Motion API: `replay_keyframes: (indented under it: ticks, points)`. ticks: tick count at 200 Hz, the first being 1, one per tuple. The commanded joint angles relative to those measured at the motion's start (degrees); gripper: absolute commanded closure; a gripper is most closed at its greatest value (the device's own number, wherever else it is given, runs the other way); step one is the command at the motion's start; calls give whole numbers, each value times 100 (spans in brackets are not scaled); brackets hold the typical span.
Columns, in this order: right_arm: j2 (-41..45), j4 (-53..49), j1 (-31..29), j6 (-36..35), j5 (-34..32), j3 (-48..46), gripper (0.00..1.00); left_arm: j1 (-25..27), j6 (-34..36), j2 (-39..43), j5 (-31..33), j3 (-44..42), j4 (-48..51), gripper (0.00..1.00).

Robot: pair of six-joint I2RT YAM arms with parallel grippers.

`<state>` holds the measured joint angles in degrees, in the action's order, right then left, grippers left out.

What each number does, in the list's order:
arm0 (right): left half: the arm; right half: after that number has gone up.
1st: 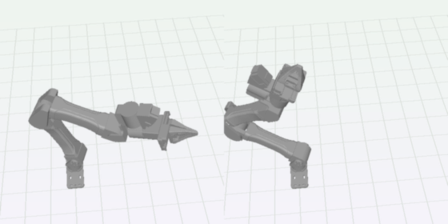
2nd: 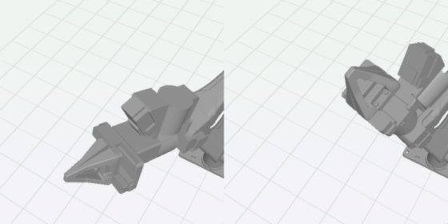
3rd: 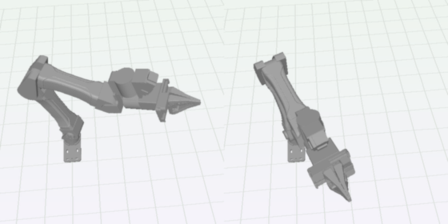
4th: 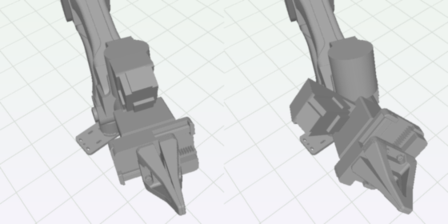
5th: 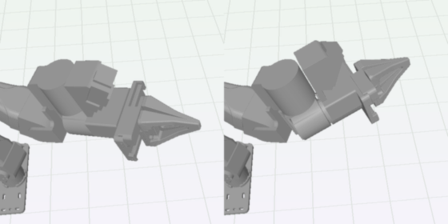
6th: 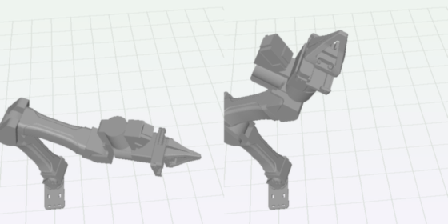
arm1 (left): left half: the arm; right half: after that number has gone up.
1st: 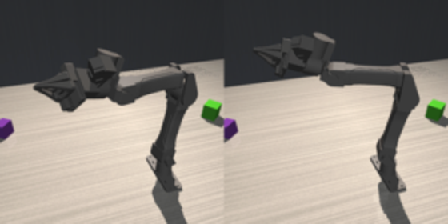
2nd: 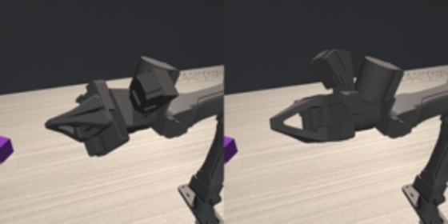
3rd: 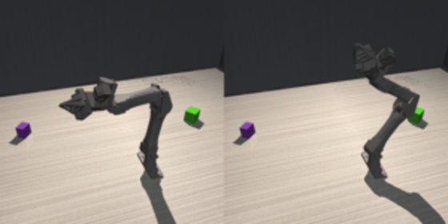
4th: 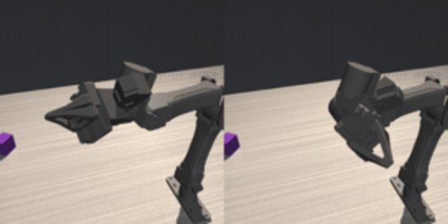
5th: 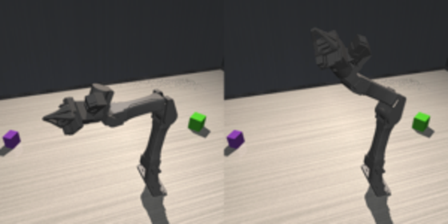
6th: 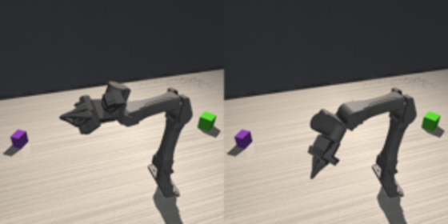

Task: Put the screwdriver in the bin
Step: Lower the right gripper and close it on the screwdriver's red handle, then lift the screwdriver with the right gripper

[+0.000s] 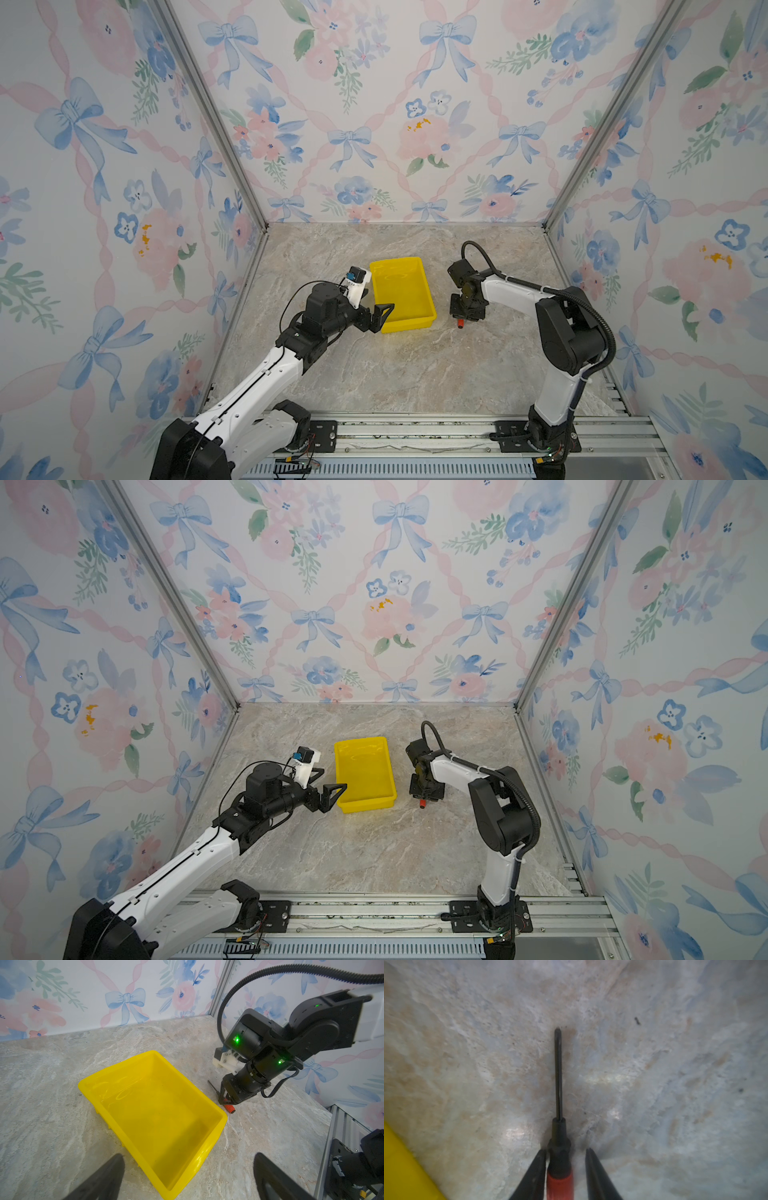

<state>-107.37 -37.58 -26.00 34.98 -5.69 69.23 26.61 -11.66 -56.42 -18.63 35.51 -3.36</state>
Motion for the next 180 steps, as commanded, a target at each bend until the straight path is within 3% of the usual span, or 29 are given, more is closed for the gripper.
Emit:
replay_keyframes:
  ticks: [1,103,180]
  points:
    - [-105,-135,-45,-35,-37,-217,72,45,-22,108,127,-135,-95,3]
    - [293,47,-226,-283,-230,-342,97,75,-125,487,445,-393,-87,3]
    - [942,-530,-365,-184,-496,-82,100,72,-161,529,501,-562,-164,3]
